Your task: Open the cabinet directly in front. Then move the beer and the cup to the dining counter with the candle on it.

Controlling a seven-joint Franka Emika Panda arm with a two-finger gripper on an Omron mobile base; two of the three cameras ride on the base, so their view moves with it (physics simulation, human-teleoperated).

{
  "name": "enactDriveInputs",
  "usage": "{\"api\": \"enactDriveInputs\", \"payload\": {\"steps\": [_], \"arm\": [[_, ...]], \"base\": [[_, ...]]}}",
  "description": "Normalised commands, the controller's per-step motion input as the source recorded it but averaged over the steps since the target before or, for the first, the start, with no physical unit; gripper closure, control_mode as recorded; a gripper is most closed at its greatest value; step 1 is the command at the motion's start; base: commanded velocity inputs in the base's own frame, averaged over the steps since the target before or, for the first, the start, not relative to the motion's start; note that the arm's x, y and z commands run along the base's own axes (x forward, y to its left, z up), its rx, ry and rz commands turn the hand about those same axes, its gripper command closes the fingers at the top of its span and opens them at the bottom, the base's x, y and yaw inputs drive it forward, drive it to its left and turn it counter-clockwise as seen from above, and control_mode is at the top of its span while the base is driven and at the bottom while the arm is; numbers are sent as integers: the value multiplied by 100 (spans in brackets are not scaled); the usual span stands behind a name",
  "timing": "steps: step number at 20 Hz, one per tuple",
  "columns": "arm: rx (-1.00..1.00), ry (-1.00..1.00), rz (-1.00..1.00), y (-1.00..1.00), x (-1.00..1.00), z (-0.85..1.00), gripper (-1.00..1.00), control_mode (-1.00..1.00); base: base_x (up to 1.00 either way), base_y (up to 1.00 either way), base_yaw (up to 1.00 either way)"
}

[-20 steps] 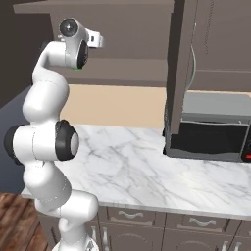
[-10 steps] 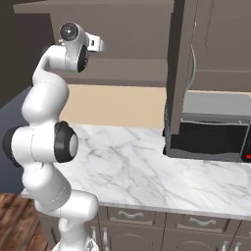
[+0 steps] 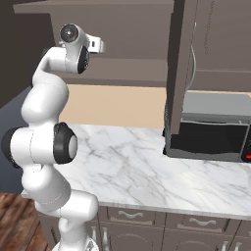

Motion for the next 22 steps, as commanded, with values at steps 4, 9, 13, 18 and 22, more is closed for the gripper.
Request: {"api": "enactDriveInputs", "payload": {"steps": [4,9,13,18,22], "arm": [[-7,0,0,22,16,-47,100,-100],[-8,2,0,27,8,-65,100,-100],[-4,0,0,11,0,-63,100,-100],[-4,0,0,9,0,-67,100,-100],[0,0,0,0,0,-1,100,-100]], "base": [[0,0,0],[0,0,0],[0,0,0],[0,0,0],[0,0,0]]}}
